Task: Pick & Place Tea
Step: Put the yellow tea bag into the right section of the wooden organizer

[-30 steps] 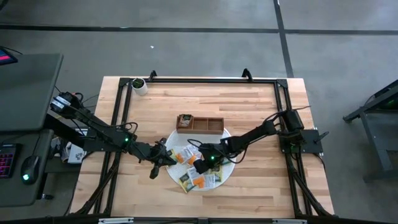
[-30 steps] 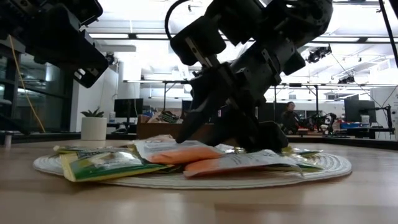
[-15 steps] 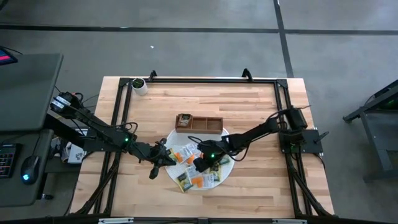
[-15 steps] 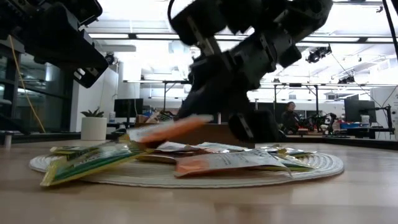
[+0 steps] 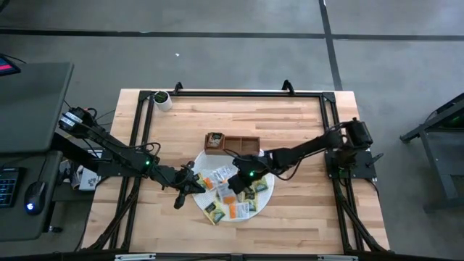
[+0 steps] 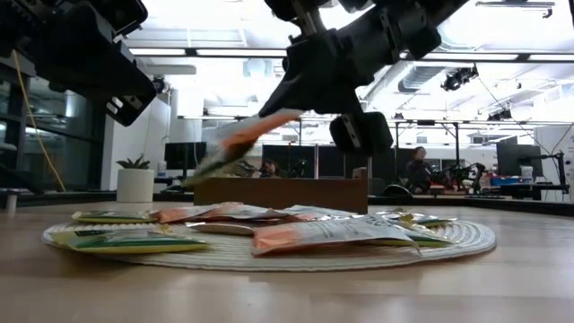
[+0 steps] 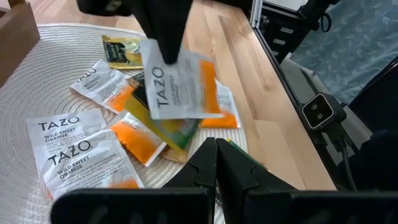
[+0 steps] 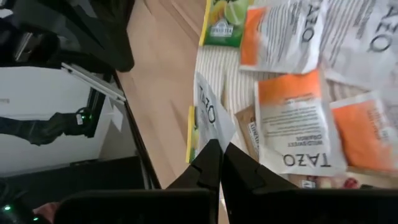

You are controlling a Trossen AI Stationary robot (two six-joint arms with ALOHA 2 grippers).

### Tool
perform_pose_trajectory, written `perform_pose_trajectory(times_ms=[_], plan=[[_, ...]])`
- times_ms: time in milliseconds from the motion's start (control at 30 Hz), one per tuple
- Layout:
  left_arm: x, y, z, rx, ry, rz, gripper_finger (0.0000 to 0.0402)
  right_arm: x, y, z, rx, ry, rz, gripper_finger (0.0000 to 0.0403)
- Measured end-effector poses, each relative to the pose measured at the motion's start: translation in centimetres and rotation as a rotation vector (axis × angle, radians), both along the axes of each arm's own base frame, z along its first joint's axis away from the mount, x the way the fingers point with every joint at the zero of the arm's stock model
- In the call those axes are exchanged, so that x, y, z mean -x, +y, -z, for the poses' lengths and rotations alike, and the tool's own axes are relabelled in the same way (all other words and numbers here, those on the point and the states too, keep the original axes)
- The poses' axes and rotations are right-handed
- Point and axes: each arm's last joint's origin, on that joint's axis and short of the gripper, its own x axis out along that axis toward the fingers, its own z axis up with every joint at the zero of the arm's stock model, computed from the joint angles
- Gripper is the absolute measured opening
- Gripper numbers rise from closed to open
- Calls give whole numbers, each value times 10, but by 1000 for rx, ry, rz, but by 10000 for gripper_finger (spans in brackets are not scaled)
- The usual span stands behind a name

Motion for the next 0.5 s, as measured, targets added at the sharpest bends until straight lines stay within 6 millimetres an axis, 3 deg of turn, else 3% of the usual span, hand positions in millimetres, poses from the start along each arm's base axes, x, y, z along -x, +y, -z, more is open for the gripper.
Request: perform_pose_trajectory(times_ms=[500], plan=[[-1,2,0,-27,-15,-66,1,0,0,-8,81,-97,-137,0]])
